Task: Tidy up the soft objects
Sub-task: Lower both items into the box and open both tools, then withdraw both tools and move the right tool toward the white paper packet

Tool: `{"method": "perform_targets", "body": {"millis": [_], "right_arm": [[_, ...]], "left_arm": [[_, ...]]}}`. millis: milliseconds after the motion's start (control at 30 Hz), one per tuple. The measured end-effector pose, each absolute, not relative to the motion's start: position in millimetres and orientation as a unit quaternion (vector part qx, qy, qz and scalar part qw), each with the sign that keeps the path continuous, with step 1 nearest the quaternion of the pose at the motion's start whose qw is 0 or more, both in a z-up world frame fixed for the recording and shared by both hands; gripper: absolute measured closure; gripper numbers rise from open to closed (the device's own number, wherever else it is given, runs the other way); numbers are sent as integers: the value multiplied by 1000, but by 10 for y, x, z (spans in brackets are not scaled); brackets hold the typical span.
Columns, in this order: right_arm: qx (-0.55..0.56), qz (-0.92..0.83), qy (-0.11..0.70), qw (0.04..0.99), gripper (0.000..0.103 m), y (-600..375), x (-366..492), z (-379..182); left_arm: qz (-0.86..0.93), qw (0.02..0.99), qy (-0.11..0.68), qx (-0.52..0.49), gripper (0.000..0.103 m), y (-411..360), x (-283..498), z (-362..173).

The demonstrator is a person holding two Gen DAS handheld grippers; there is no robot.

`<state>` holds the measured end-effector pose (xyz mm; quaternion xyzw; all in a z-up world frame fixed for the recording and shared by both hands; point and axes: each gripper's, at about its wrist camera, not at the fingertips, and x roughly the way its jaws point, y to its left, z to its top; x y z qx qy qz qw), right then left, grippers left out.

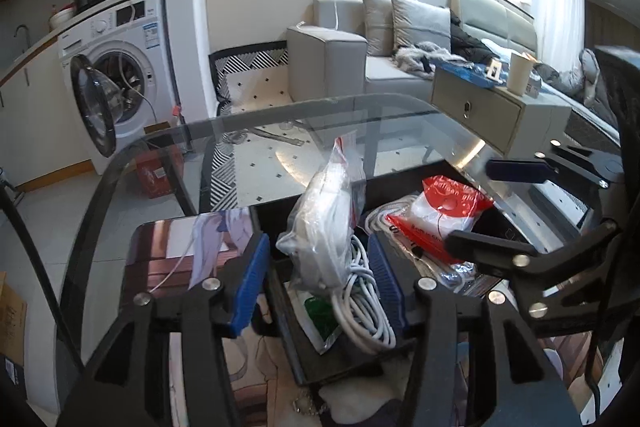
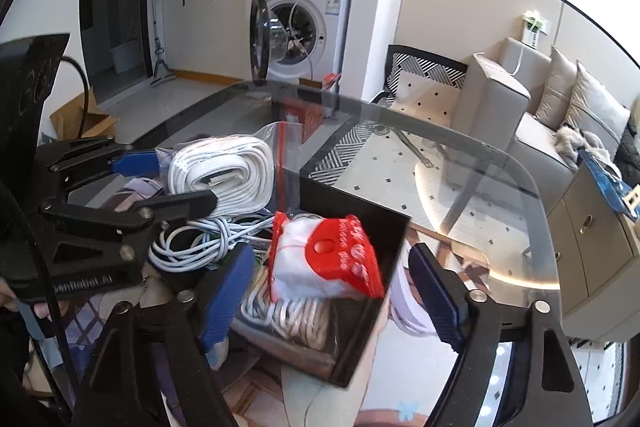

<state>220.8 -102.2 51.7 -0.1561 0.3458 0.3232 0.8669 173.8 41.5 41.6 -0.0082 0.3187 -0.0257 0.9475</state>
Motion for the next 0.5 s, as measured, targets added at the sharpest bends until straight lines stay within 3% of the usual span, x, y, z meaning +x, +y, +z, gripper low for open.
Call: {"method": "perform_targets", "body": {"millis": [100, 133, 167, 233, 500], "right_arm": [[-150, 321, 343, 870, 11, -1128, 2102, 565], [-147, 321, 341, 871, 6, -1152, 2072, 582], [-142, 323, 338, 872, 3, -1191, 2027, 603], [-130, 326, 334, 875, 1, -1270, 1957, 640], [-95, 326, 331, 880, 1, -1505, 1632, 650]], "left_arm": [[-22, 949, 314, -11, 47, 429, 1652, 451], [-22, 950, 312, -11, 37, 433, 1611, 463], [-21, 951, 309, -11, 18, 436, 1579, 475], [-14, 956, 294, -14, 3, 455, 1478, 521], [-11, 961, 275, -14, 0, 449, 1159, 601]]}}
